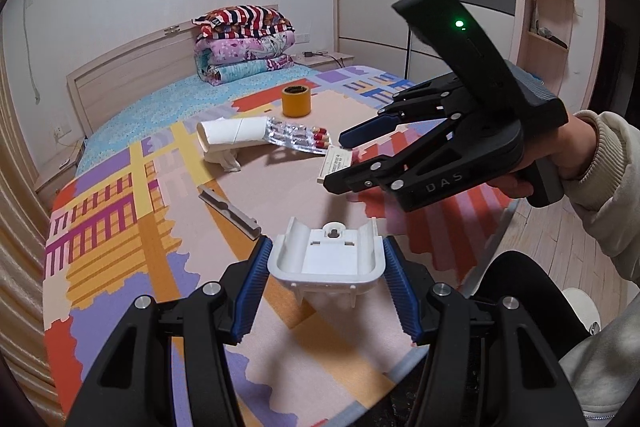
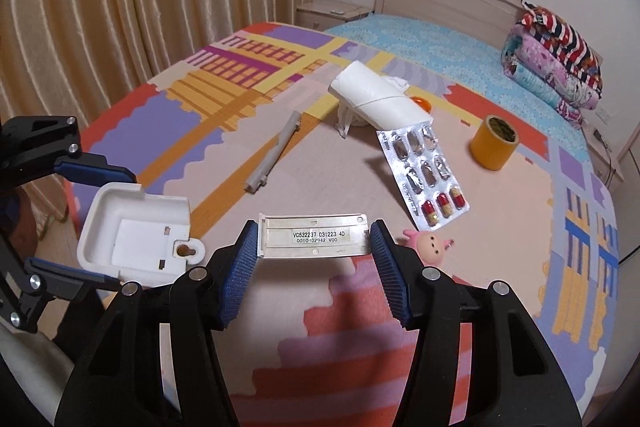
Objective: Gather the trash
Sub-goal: 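Lift the white box with the left tool while the right tool lifts the label card, then lower both tools into the black-bagged bin and open both to drop the items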
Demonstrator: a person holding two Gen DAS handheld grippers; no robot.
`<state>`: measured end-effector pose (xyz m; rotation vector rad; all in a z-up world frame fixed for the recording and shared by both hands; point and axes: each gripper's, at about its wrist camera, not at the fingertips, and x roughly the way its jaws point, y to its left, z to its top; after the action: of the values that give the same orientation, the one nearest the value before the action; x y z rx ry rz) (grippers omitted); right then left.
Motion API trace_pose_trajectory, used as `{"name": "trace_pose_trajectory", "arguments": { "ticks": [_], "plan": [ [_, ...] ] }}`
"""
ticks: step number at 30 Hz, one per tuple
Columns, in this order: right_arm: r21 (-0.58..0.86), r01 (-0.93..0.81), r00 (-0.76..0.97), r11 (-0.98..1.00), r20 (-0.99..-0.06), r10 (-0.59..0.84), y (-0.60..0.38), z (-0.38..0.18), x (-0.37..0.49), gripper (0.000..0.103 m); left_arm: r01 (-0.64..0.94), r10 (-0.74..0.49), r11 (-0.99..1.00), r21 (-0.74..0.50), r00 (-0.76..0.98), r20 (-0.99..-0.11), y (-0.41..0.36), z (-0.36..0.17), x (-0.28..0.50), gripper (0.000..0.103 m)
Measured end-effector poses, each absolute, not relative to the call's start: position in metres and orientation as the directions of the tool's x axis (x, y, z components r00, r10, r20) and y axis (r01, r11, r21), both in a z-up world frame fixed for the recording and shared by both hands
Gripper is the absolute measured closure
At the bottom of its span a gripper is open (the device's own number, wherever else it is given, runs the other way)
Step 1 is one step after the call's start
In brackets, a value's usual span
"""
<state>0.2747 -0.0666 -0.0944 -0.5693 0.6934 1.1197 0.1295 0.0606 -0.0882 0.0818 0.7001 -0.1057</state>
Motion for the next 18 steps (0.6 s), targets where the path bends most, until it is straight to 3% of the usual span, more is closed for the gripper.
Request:
{"name": "trace_pose_trajectory", "arguments": {
  "ticks": [18],
  "plan": [
    [-0.057,-0.933,0.286,0.354,-0.713,0.640,-0.150,-0.081,0.206,0.047,0.157,-0.101,0.987,0.034,0.770,-0.630,0.006,-0.080,0.074,0.049]
  ]
}}
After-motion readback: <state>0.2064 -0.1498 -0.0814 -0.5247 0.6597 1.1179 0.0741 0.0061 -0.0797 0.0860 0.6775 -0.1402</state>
